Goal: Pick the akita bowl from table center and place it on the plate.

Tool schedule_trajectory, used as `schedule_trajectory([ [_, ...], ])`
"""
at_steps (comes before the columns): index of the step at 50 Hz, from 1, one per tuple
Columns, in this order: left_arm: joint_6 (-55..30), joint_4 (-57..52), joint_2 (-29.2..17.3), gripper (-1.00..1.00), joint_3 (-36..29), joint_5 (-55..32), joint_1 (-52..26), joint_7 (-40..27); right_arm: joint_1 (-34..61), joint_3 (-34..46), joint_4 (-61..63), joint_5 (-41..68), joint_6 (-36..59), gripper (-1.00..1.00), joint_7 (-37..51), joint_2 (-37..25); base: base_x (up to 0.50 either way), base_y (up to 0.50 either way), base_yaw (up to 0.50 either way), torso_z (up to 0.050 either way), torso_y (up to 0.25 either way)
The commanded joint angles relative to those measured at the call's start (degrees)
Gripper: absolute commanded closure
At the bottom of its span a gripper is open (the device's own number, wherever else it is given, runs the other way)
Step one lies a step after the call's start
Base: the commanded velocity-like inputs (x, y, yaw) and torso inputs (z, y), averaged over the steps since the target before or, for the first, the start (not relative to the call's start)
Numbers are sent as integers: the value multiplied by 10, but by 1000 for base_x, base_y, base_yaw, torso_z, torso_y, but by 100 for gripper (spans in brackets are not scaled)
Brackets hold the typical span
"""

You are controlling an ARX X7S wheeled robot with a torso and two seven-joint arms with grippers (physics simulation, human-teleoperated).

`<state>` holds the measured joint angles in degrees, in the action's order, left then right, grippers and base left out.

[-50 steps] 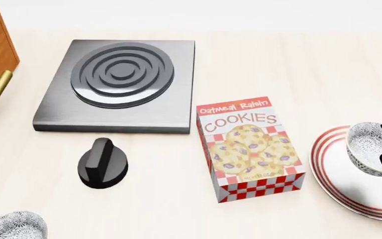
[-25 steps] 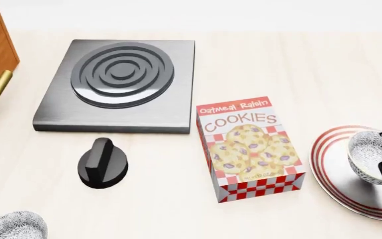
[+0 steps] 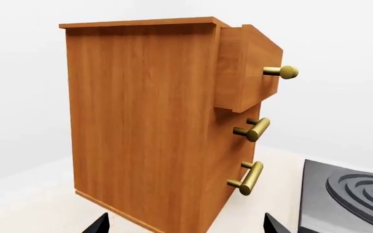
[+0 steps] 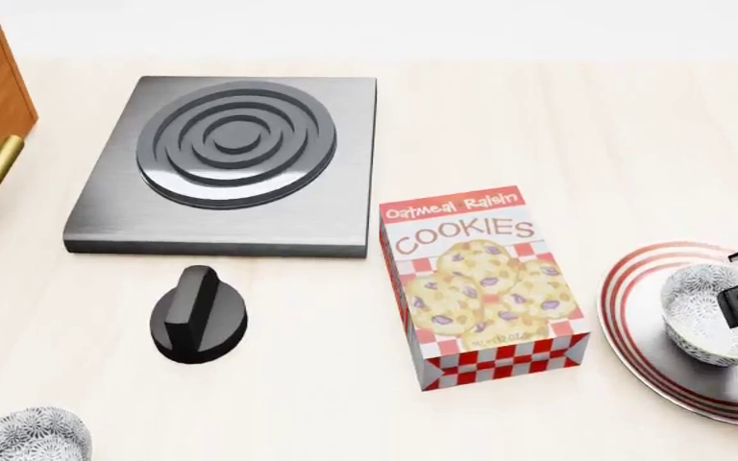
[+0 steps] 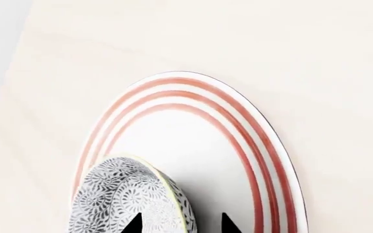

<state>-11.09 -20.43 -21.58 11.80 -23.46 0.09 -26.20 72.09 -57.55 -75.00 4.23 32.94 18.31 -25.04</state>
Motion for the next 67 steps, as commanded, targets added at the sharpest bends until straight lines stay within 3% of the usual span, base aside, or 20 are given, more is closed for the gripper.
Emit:
schedule_trajectory([
  [1,-4,-5,-2,-100,2,-4,-1,-4,6,-39,0,-28,-30,-100,-22,1,0,0,0,0,0],
  [12,-12,-14,-7,-100,-1,-8,-7,-6,32,-120,1,24,-209,-100,-125,-4,0,0,0,0,0],
  [19,-10,-14,-6,-100,-8,-5,-13,-5,53,-126,28,31,-268,-100,-191,3,0,0,0,0,0],
  [22,-14,-17,-8,-100,-11,-6,-16,-5,31,-121,238,42,-174,-100,-202,76,0,0,0,0,0],
  [29,-15,-13,-7,-100,-20,-5,-23,-3,6,-105,484,63,-21,-100,-209,142,0,0,0,0,0],
  [43,-30,-26,-10,-100,-38,-6,-33,-2,-74,-33,911,133,284,-100,-242,201,0,0,0,0,0],
  [53,-41,-41,-14,-100,-42,-11,-39,-5,-69,-63,1075,197,491,-100,-230,202,0,0,0,0,0],
  [61,-43,-41,-13,-100,-51,-12,-47,-3,-67,-86,1135,241,569,-100,-219,194,0,0,0,0,0],
  [67,-49,-45,-14,-100,-60,-11,-56,-4,-91,-108,1129,368,568,-100,-126,172,0,0,0,0,0],
])
